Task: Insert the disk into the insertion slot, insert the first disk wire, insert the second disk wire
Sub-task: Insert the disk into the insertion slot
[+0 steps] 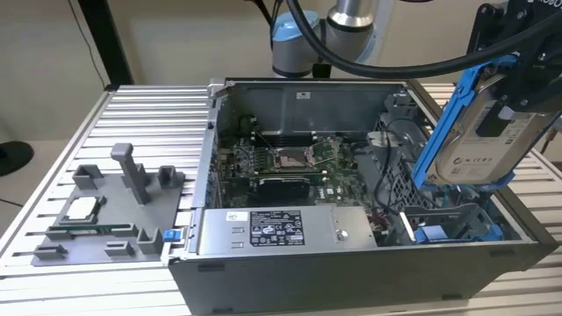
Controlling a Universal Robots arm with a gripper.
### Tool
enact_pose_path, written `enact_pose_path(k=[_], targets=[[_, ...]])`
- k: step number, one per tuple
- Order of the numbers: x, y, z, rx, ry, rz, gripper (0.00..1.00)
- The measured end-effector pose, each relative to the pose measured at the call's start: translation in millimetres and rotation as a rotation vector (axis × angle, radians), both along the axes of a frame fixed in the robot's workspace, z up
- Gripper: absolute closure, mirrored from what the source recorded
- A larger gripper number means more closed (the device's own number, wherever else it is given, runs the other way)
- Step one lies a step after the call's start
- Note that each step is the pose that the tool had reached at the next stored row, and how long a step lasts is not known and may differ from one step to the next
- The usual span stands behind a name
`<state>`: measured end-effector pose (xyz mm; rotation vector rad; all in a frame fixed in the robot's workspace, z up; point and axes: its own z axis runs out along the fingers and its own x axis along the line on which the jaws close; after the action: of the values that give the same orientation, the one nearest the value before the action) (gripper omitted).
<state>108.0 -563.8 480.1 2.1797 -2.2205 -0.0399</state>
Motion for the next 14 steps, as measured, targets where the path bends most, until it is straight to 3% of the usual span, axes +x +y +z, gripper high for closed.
enact_pose_path(k=[14], targets=[[0.0, 0.0, -3.4, 0.0, 0.0, 0.0, 1.0]])
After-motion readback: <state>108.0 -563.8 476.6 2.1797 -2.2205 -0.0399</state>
